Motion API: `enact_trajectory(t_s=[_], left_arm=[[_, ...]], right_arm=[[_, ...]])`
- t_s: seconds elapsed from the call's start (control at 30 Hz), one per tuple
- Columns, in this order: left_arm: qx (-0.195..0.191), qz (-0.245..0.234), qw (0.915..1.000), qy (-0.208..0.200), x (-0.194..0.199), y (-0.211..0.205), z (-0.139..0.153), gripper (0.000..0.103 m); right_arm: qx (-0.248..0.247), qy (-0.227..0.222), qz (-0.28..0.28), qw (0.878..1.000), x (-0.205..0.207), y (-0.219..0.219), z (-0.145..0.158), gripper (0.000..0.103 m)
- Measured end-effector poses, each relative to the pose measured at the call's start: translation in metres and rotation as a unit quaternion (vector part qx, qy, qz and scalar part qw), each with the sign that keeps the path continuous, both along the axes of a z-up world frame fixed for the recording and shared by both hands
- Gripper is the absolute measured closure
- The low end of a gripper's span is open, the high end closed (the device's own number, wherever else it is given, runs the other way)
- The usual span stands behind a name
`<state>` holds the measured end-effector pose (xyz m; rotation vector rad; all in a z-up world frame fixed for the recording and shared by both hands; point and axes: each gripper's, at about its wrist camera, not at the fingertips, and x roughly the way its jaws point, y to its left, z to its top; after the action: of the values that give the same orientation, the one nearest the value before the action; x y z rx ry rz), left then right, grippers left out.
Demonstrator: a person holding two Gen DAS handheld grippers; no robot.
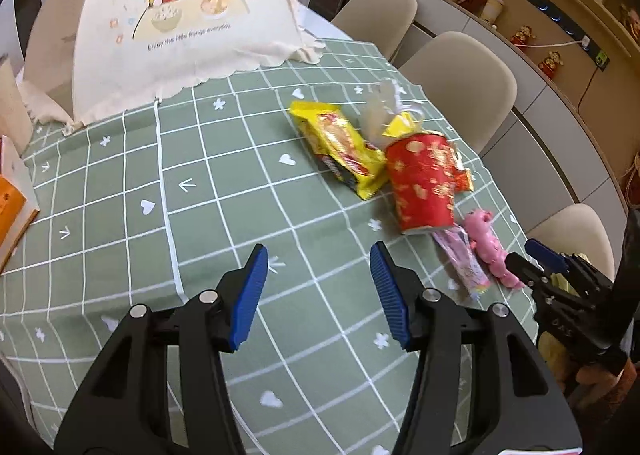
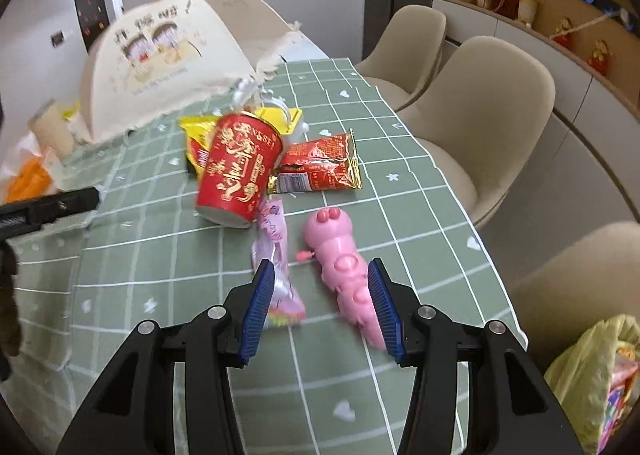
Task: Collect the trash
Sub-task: 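Move both tools back toward the snacks on the table, then grasp the pink candy stick with the right tool while the left tool grasps the yellow snack bag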
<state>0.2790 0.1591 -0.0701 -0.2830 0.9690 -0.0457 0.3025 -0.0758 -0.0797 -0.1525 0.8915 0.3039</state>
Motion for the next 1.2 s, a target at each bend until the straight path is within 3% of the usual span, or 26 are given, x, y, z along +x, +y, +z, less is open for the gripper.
enact_trajectory(t_s=[0.13,0.2,0.3,0.4,0.5,0.7,0.87,0.9,0.97,1.0,1.13,1.2], left_arm=[[-0.018,0.001,0.9998,0.008,0.013,0.013,-0.016,0.052],[-0.027,-0.001,0.9996,0.008,0.019,0.017,-0.020,0.052],[-0.051,0.001,0.9987,0.010,0.029,0.021,-0.026,0.052],[-0.072,0.005,0.9974,0.012,0.041,0.023,-0.027,0.052],[-0.084,0.005,0.9964,0.007,0.055,0.022,-0.024,0.052],[-0.082,0.004,0.9966,-0.005,0.092,0.012,-0.024,0.052],[-0.071,0.019,0.9972,0.016,0.124,0.008,-0.042,0.052],[-0.068,0.022,0.9971,0.023,0.128,0.007,-0.045,0.054],[-0.070,0.025,0.9967,0.033,0.134,0.006,-0.050,0.068],[-0.067,0.023,0.9968,0.037,0.136,0.004,-0.052,0.081],[-0.054,0.016,0.9976,0.039,0.128,0.001,-0.050,0.097],[-0.049,0.013,0.9981,0.034,0.118,0.001,-0.044,0.097]], right_arm=[[0.026,0.032,0.049,0.998,0.018,0.016,-0.015,0.058],[0.011,0.037,0.066,0.997,0.026,0.028,-0.023,0.069],[-0.002,0.042,0.072,0.997,0.033,0.037,-0.032,0.074],[-0.013,0.048,0.065,0.997,0.031,0.039,-0.039,0.084],[0.009,0.054,0.055,0.997,0.024,0.028,-0.036,0.089],[0.053,0.067,0.025,0.996,-0.008,-0.001,-0.026,0.090],[0.066,0.074,0.008,0.995,-0.026,-0.011,-0.026,0.090],[0.065,0.074,0.007,0.995,-0.029,-0.010,-0.025,0.090],[0.061,0.072,0.008,0.995,-0.036,-0.010,-0.024,0.090],[0.058,0.071,0.009,0.996,-0.040,-0.010,-0.023,0.090],[0.055,0.065,0.007,0.996,-0.048,-0.011,-0.019,0.090],[0.057,0.059,0.003,0.997,-0.053,-0.014,-0.014,0.090]])
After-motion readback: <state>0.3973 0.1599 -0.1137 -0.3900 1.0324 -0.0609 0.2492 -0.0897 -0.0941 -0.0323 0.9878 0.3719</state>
